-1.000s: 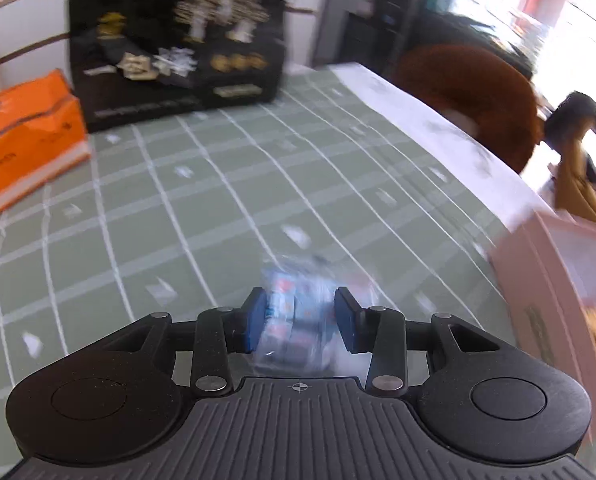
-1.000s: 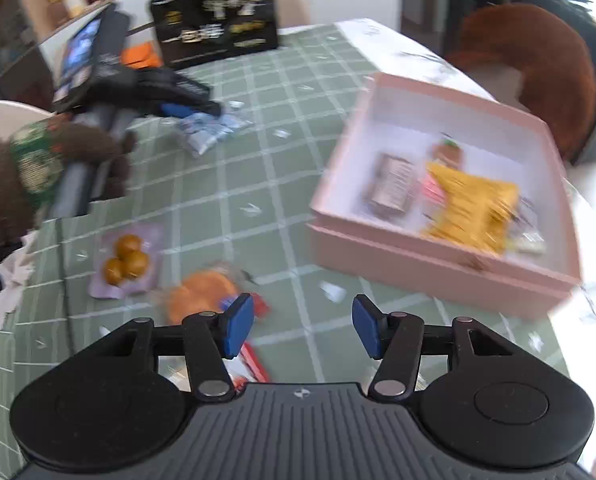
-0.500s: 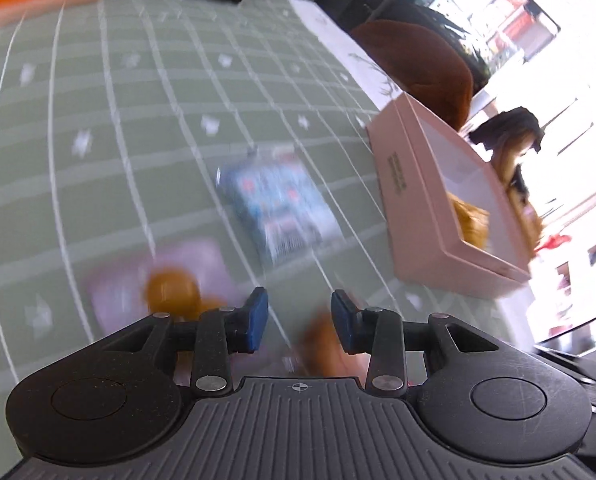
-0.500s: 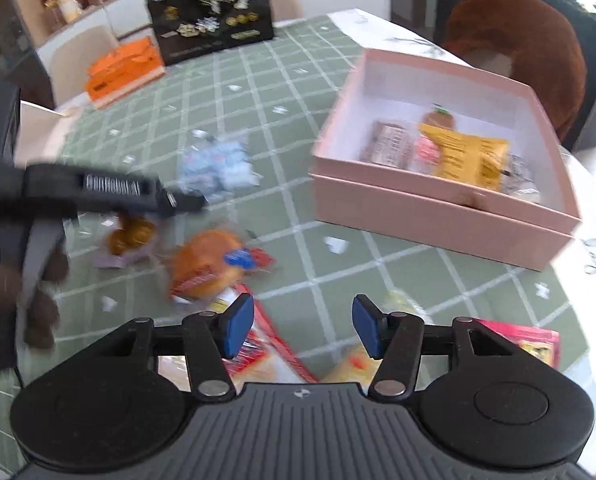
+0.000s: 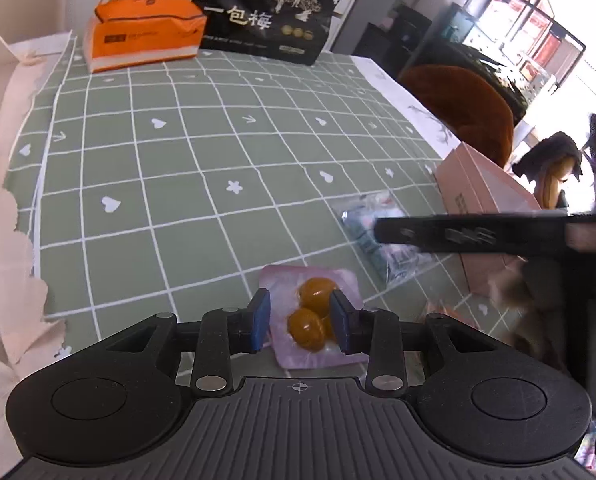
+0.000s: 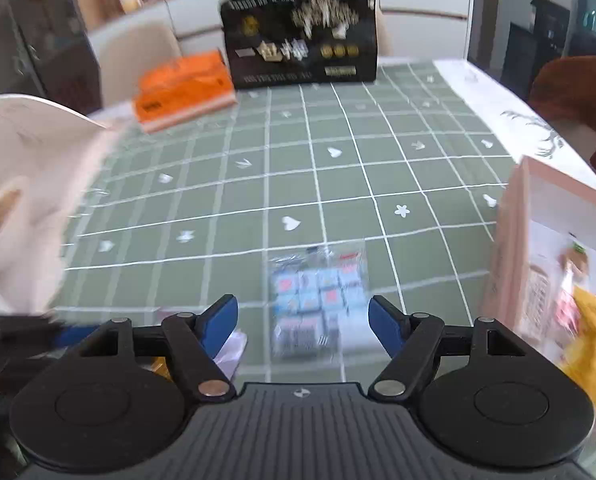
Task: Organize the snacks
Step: 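Grasp the blue-white candy bag with the right tool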
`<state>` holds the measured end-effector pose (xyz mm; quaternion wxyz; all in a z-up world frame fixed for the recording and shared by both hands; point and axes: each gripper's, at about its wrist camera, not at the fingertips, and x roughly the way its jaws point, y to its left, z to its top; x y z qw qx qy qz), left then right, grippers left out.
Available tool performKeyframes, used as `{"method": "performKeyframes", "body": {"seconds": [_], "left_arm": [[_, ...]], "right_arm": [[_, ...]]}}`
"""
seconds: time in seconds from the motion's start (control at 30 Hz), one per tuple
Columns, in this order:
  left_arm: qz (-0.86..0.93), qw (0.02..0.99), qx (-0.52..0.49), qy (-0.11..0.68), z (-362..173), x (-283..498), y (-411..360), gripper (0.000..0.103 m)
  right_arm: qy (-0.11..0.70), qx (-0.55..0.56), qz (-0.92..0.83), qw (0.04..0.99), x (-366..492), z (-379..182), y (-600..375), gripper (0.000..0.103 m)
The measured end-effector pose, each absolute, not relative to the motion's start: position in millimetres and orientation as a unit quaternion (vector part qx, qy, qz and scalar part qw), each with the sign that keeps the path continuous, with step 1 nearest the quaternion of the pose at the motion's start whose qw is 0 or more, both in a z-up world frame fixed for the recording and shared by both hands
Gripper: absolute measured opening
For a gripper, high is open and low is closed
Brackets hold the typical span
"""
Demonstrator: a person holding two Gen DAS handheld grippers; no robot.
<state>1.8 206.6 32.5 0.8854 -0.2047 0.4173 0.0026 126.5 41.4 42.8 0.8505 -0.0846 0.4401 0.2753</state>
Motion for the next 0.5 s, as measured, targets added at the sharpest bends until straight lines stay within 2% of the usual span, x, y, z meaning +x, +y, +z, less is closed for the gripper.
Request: {"method": "performKeyframes", "body": {"seconds": [0.17, 0.2, 0.27, 0.5], "left_arm": [[0.016, 0.878, -0.235, 0.417, 22.8, 6.9, 221.2, 0.037], [0.018, 0.877, -0.235, 0.418, 20.4, 10.2, 221.3, 0.037], [0.015, 0.877, -0.225, 0.426, 17.5, 16.0, 217.2, 0.037], [-0.045, 0.887, -0.122, 0.443, 21.6, 25.4, 164.8, 0.043]], "right_arm": [[0.483, -0.124, 0.244, 0.831, 151.6, 12.1, 64.8, 0.075], [0.482, -0.127, 0.244, 0.832, 148.5, 11.6, 65.2, 0.072], [0.483, -0.129, 0.247, 0.83, 140.6, 15.3, 61.4, 0.059], [0.464, -0.099, 0.284, 0.833, 85.9, 54.4, 4.1, 0.058]]}}
